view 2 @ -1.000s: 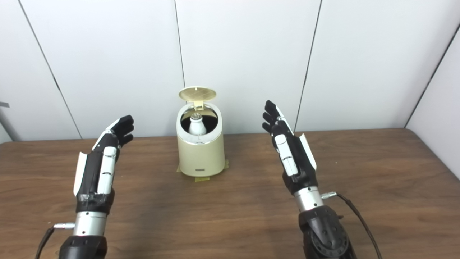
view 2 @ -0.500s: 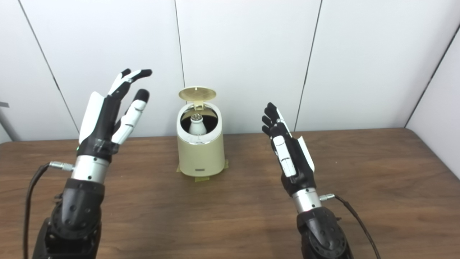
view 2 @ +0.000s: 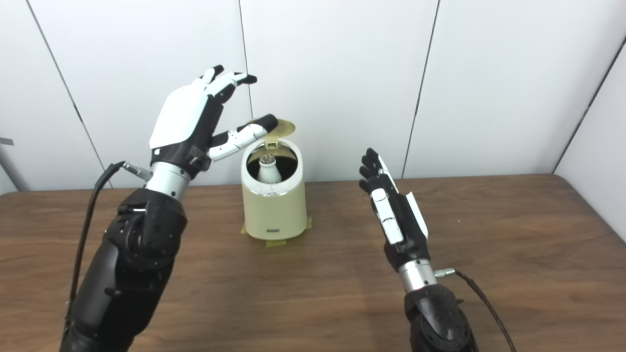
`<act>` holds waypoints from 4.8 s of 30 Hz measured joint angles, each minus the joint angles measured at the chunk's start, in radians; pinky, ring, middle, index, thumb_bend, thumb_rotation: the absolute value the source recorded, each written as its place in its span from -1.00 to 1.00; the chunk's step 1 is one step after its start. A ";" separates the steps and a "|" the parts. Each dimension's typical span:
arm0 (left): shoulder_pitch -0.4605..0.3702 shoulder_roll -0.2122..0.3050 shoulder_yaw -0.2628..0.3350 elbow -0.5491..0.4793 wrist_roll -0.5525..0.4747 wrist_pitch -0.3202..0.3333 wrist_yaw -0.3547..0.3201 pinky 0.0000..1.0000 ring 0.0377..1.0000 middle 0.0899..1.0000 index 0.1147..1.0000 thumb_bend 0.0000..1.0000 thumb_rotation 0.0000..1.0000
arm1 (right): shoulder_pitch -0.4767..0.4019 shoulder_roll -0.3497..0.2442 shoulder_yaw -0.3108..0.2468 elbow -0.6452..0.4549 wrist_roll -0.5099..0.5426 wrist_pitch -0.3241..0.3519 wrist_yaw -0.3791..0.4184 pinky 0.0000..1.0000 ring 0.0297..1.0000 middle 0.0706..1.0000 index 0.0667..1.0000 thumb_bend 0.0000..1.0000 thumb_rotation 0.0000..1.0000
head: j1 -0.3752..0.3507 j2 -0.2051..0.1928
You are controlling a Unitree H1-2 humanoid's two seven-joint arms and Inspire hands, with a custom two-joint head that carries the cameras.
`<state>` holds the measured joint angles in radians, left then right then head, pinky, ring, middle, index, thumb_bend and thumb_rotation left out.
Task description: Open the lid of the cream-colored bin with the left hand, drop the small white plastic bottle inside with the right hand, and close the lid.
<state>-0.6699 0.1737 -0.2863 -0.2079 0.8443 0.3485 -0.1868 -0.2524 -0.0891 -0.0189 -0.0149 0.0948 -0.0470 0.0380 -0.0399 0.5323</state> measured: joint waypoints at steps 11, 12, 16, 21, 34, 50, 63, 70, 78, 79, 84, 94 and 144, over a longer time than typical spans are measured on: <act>-0.030 -0.008 -0.047 0.044 0.091 0.017 -0.068 1.00 1.00 0.78 0.71 0.55 1.00 | 0.001 0.001 0.000 0.013 0.003 0.006 0.023 0.83 0.89 0.92 0.91 -0.55 0.73 | 0.002 -0.002; -0.035 -0.012 -0.051 0.048 0.100 0.023 -0.080 1.00 1.00 0.78 0.70 0.57 1.00 | 0.001 0.002 0.000 0.011 0.003 0.007 0.023 0.83 0.89 0.92 0.91 -0.55 0.73 | 0.002 -0.002; -0.044 -0.015 -0.073 0.060 0.139 0.032 -0.109 1.00 0.99 0.72 0.63 0.62 1.00 | 0.001 0.003 0.000 0.010 0.005 0.008 0.030 0.83 0.88 0.92 0.91 -0.56 0.73 | 0.002 -0.002; -0.043 -0.020 -0.080 0.085 0.171 0.045 -0.137 1.00 0.96 0.66 0.59 0.63 1.00 | 0.001 0.003 -0.002 0.009 0.008 0.008 0.034 0.82 0.88 0.92 0.91 -0.55 0.73 | 0.002 -0.003; -0.036 -0.029 -0.086 0.103 0.196 0.046 -0.140 1.00 0.93 0.62 0.55 0.65 0.97 | 0.001 0.003 -0.006 0.014 0.016 0.008 0.040 0.82 0.88 0.91 0.91 -0.53 0.71 | 0.000 -0.003; -0.002 -0.037 -0.055 0.103 0.118 0.000 -0.109 1.00 0.94 0.60 0.51 0.58 0.82 | 0.001 0.005 -0.006 0.013 0.014 0.008 0.040 0.84 0.89 0.93 0.93 -0.53 0.66 | -0.002 -0.006; 0.002 -0.038 -0.058 0.103 0.117 -0.019 -0.083 1.00 0.85 0.56 0.65 0.60 0.79 | 0.001 0.005 -0.005 0.014 0.012 0.007 0.040 0.83 0.89 0.93 0.93 -0.50 0.67 | -0.003 -0.005; 0.004 -0.037 -0.057 0.103 0.092 -0.028 -0.080 1.00 0.60 0.56 0.68 0.54 0.81 | 0.001 0.006 -0.006 0.014 0.011 0.007 0.040 0.83 0.89 0.92 0.93 -0.51 0.66 | -0.003 -0.005; 0.017 -0.035 -0.058 0.104 0.078 -0.031 -0.102 1.00 0.47 0.61 0.72 0.59 0.80 | 0.001 0.007 -0.006 0.014 0.011 0.006 0.040 0.84 0.89 0.93 0.93 -0.50 0.64 | -0.005 -0.002; 0.022 -0.035 -0.058 0.104 0.077 -0.031 -0.102 1.00 0.47 0.61 0.72 0.60 0.79 | 0.001 0.007 -0.006 0.014 0.011 0.006 0.040 0.84 0.90 0.94 0.94 -0.51 0.64 | -0.005 -0.002; 0.036 -0.035 -0.053 0.111 0.058 -0.031 -0.102 1.00 0.47 0.59 0.68 0.60 0.76 | 0.001 0.008 -0.006 0.014 0.011 0.006 0.040 0.85 0.90 0.94 0.95 -0.51 0.64 | -0.005 0.000; 0.056 -0.065 -0.023 0.146 0.048 -0.143 0.151 0.30 0.37 0.36 0.33 0.58 0.30 | 0.001 0.008 -0.006 0.019 0.012 0.006 0.040 0.86 0.91 0.95 0.95 -0.50 0.62 | -0.005 -0.002; -0.085 -0.035 -0.077 0.382 0.102 -0.052 0.078 1.00 0.93 0.80 0.72 0.76 0.60 | -0.004 0.024 -0.006 0.040 0.002 0.000 0.039 0.87 0.90 0.94 0.95 -0.51 0.63 | -0.011 -0.005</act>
<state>-0.7553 0.1391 -0.3636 0.1743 0.9463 0.2967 -0.1091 -0.2565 -0.0655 -0.0245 0.0248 0.0969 -0.0465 0.0769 -0.0506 0.5277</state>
